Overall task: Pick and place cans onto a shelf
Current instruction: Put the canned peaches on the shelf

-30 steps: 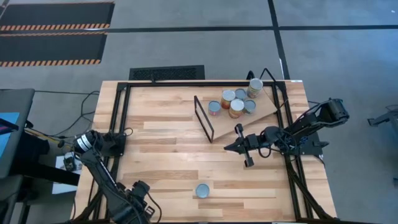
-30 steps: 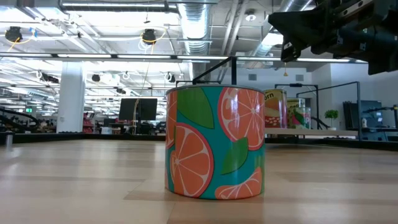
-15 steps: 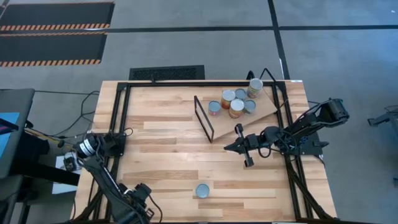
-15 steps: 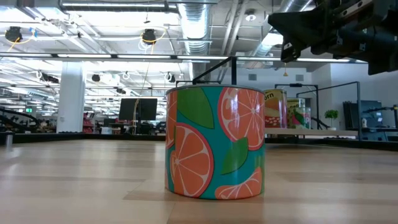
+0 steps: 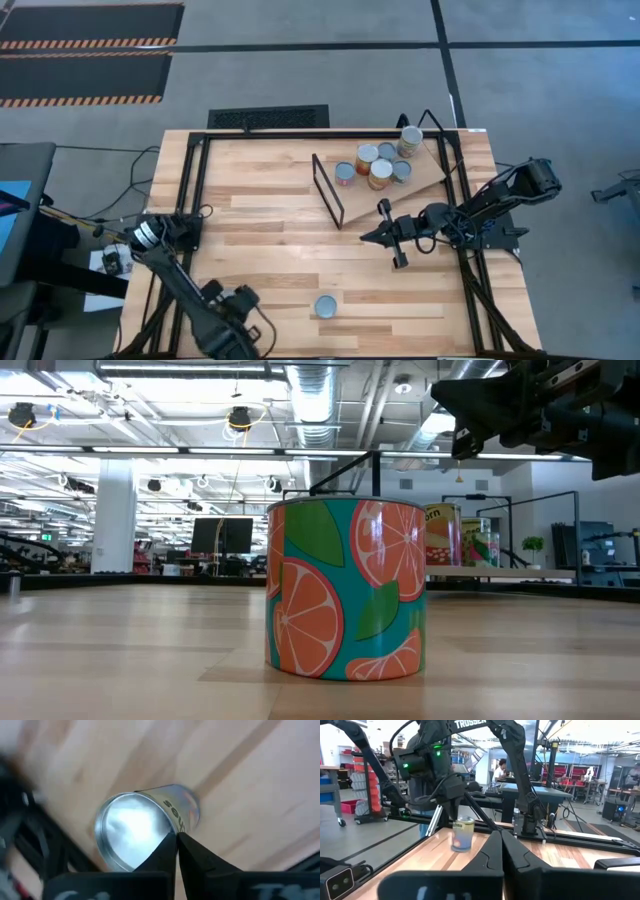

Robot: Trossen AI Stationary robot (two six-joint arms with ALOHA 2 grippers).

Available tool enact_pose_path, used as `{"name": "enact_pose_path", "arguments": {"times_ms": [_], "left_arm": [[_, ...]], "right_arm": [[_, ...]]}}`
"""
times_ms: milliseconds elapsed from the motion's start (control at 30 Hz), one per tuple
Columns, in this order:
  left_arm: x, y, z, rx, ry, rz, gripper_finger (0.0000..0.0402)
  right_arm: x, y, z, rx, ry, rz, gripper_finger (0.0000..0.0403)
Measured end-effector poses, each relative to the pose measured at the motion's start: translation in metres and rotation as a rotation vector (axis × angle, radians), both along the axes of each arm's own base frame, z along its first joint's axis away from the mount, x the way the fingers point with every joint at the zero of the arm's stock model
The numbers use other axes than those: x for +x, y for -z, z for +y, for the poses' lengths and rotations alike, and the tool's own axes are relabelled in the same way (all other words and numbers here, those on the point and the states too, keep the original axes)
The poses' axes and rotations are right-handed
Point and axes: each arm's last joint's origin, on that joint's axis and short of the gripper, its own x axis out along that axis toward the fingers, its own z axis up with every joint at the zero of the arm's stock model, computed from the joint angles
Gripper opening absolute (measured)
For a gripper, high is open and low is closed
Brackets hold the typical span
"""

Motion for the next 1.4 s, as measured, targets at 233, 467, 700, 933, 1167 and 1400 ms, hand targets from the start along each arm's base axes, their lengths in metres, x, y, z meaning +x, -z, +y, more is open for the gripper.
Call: {"name": "enact_pose_path", "arguments": {"times_ms": [233,467,700,933,1167,1400], "left_arm": [[0.046,-0.023,0.058,0.094,0.168,-0.121,0.0000],[0.118,-0.027,0.116,0.036,0.456,-0.304,0.0000],[0.153,-0.029,0.163,0.045,0.618,-0.392,0.0000],[0.175,-0.018,0.175,0.024,0.698,-0.442,0.0000],[0.182,0.004,0.171,0.010,0.707,-0.397,0.0000],[0.186,0.003,0.167,0.003,0.699,-0.441,0.0001]], "right_arm": [[0.000,-0.001,0.000,-0.001,0.000,-0.008,0.0004],[-0.002,0.000,0.010,0.010,-0.022,0.000,0.0004],[-0.007,0.005,0.026,0.010,0.009,0.054,0.0004],[-0.011,0.007,0.030,0.010,0.018,0.059,0.0005],[-0.011,0.006,0.028,-0.002,0.027,0.050,0.0004],[-0.011,0.006,0.028,-0.007,0.027,0.051,0.0003]]}}
